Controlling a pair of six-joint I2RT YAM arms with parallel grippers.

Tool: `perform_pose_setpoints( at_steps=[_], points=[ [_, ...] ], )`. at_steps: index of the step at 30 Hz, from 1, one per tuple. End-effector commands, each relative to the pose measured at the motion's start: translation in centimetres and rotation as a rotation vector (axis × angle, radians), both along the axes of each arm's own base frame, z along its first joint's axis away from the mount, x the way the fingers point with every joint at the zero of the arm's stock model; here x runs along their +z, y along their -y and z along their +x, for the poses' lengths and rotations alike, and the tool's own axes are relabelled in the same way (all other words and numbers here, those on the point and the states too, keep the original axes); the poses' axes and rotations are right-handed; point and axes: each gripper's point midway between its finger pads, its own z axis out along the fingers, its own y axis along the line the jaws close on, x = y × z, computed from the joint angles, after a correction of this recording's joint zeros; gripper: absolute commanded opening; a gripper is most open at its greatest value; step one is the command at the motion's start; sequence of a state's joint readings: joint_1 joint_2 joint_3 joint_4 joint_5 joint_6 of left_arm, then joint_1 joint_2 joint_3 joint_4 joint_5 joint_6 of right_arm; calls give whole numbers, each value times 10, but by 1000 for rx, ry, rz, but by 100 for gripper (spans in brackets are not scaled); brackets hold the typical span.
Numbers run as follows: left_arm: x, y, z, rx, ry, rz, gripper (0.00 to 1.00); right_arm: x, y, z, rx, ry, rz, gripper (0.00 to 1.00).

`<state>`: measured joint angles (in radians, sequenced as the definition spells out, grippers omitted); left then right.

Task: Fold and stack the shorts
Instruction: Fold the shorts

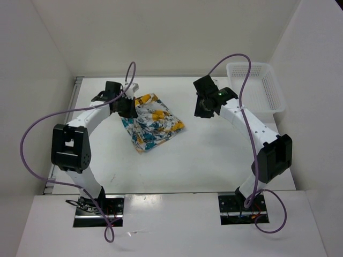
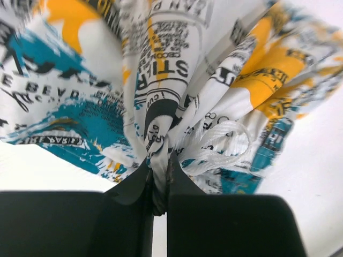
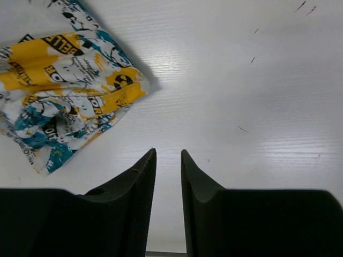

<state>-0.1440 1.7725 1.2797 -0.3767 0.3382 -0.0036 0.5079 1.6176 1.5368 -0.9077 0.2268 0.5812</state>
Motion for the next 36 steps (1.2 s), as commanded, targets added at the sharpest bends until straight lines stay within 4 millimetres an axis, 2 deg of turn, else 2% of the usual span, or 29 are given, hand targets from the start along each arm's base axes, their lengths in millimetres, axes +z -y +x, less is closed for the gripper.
perform_pose_setpoints(
  at_steps=[1,5,6,7,8,9,10,11,12,14,16,18,19,20,21,22,23,25,26,27,28,32,36],
  points=[
    [47,-5,9,-17,76,-97,1,19,-2,3,18,74,20,31],
    [17,-17,16,5,10,-122,7,13,1,5,9,66,15,31],
    [0,-20,15,11,-27,-128,15,13,1,5,16,66,10,31],
    [-5,-24,16,21,-40,-128,42,13,1,5,16,66,10,31],
    [-10,-32,18,43,-48,-119,54,9,2,4,16,57,5,31],
    [-13,-37,16,55,-56,-119,58,9,4,4,11,60,-2,31],
    [-8,-48,21,83,-33,-109,62,4,5,2,11,48,-9,31],
    [-7,-54,19,99,-29,-102,70,4,9,0,4,52,-18,31],
    [7,-60,19,114,-1,-92,76,8,9,-1,4,61,-13,31],
    [23,-76,19,163,24,-51,83,-3,16,-4,-7,34,-28,31],
    [48,-89,22,193,77,-43,86,-4,17,-7,-7,33,-29,31],
    [70,-89,25,191,123,-44,86,-4,16,-7,-1,29,-21,32],
    [75,-86,26,180,132,-57,82,-3,13,-6,4,35,-7,32],
    [85,-76,27,152,157,-66,77,-6,10,-6,12,22,-2,35],
    [87,-69,28,136,167,-68,66,-5,9,-4,12,30,3,37],
    [92,-60,29,111,176,-78,38,-9,6,-5,21,16,10,37],
    [97,-42,31,64,205,-95,26,-12,6,-4,14,7,11,38],
    [83,-22,32,10,183,-121,10,-7,0,-3,28,15,39,38],
    [66,-12,31,-12,141,-128,5,-11,-1,-2,28,7,35,38],
    [55,2,29,-43,122,-129,2,-8,-3,-1,34,11,46,38],
    [46,5,29,-46,109,-118,2,-8,-3,-1,34,11,46,38],
    [-6,-2,32,-4,31,-52,2,-4,2,0,19,23,43,38],
    [-42,-14,35,42,-28,17,2,-3,5,-5,12,25,50,38]
  ],
)
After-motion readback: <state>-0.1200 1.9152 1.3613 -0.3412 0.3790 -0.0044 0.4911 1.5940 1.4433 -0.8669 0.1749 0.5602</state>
